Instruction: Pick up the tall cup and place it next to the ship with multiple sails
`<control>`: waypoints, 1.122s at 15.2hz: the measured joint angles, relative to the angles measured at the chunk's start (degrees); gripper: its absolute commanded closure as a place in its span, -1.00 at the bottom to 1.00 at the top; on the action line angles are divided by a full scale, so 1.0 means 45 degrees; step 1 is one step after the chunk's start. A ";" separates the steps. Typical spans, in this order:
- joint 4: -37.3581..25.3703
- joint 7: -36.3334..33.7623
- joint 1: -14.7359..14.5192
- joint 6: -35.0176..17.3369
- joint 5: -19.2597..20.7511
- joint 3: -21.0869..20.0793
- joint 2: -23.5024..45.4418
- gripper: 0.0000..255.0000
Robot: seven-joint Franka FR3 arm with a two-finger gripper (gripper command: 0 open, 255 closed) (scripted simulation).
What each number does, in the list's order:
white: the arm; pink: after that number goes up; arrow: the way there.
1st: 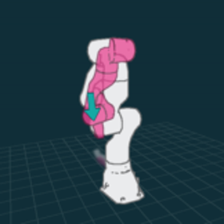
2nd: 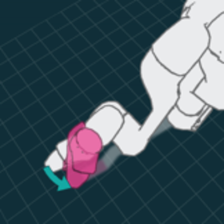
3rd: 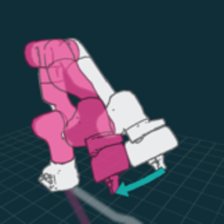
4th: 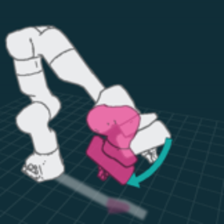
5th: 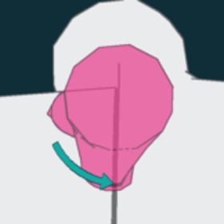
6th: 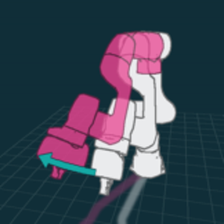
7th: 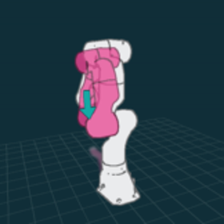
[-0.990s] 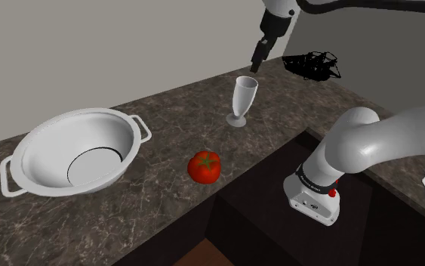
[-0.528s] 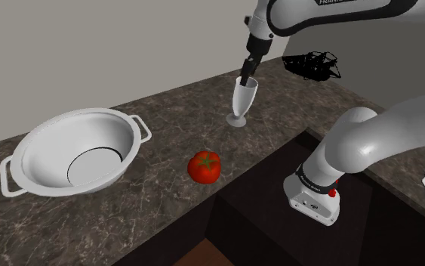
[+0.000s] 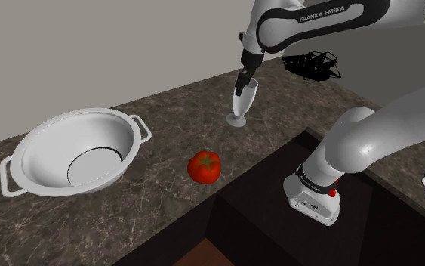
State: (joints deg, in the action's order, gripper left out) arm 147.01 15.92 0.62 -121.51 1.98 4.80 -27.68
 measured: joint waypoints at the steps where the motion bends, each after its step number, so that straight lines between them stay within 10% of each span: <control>1: 0.0128 0.0014 0.0002 -0.0267 0.0003 0.0018 0.0144 -1.00; 8: 0.0277 -0.0001 -0.0008 -0.0523 -0.0004 0.0012 0.0240 -1.00; 9: 0.0277 -0.0001 -0.0008 -0.0523 -0.0004 0.0012 0.0240 1.00; 17: 0.0275 -0.0001 -0.0009 -0.0523 -0.0004 0.0011 0.0238 1.00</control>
State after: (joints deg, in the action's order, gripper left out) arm 148.25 15.91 0.58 -123.86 1.96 4.85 -26.61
